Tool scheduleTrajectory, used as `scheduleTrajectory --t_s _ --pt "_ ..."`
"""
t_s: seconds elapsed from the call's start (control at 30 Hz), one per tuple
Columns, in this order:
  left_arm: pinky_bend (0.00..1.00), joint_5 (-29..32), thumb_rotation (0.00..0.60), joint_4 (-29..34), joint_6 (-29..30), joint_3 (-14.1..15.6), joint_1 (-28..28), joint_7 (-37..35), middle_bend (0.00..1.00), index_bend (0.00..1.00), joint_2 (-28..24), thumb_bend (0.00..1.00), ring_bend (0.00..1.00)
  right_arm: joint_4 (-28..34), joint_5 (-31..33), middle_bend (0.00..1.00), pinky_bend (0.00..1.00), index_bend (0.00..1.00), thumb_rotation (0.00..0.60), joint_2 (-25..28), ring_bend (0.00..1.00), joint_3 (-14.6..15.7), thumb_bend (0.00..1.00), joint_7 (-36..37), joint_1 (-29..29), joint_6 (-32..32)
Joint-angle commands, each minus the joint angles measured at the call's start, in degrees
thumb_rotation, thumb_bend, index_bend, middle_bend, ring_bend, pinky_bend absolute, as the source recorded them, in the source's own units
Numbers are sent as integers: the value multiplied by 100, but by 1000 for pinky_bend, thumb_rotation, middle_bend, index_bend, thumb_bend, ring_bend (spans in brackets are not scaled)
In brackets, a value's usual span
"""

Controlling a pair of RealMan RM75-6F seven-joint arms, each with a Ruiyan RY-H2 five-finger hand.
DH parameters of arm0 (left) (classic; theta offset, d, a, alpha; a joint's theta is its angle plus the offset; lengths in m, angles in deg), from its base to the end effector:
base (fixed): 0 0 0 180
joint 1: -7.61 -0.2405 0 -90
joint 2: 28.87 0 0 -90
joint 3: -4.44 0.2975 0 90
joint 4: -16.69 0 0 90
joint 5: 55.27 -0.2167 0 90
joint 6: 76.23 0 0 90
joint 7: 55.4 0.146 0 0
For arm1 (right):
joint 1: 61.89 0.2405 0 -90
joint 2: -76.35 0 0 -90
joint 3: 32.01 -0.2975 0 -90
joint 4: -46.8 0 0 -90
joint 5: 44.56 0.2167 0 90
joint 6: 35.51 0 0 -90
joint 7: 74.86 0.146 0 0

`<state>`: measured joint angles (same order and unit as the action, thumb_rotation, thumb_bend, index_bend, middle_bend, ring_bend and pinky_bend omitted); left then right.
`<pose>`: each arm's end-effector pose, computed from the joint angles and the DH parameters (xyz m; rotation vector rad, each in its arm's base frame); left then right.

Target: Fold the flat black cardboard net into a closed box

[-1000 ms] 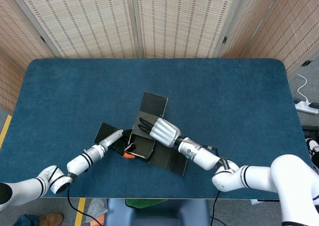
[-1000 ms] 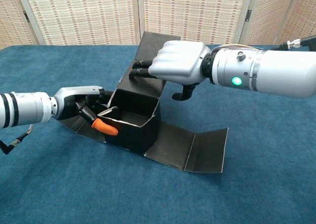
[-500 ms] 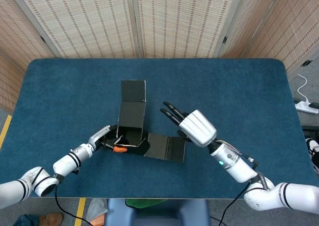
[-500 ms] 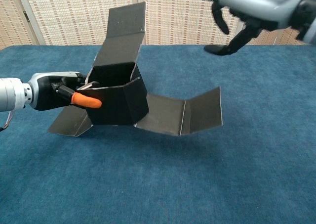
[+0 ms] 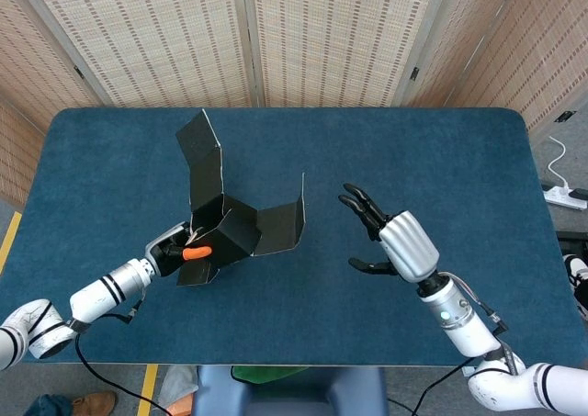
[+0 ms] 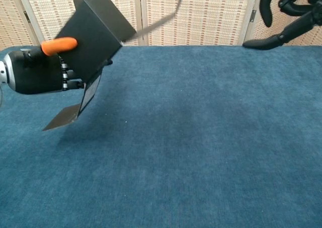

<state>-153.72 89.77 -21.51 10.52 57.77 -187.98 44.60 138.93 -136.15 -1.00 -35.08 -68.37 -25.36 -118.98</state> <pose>-0.2155 0.3928 0.0539 0.7324 2.5335 1.2143 -0.1693 -0.3211 0.0834 1.7465 -0.7830 1.5796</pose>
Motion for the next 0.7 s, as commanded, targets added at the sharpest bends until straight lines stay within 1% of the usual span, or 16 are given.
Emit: scheduleTrajectory --t_s 0.03,0.2,0.37,0.53,0.7 --pt "564 -65 600 108 126 87 108 -209 344 405 -107 158 536 -146 -39 0 1000 0 600 -454 627 -321 0 -148 167 96" --pt "564 -16 600 239 90 125 197 -76 344 405 -124 158 536 -199 86 0 1000 0 600 -1035 641 -838 0 -617 548 347" --pt "564 -2 600 298 72 194 233 111 344 405 -112 158 537 -321 89 0 1000 0 600 -1363 648 -1244 0 -1289 840 408" --pt "564 -67 600 260 95 298 260 276 344 404 -69 157 537 -405 77 0 1000 0 600 -1488 651 -1428 0 -1736 1037 525" --pt "564 -22 600 231 63 332 282 607 344 400 -30 157 537 -498 42 0 1000 0 600 -1652 651 -1470 0 -1950 1195 642"
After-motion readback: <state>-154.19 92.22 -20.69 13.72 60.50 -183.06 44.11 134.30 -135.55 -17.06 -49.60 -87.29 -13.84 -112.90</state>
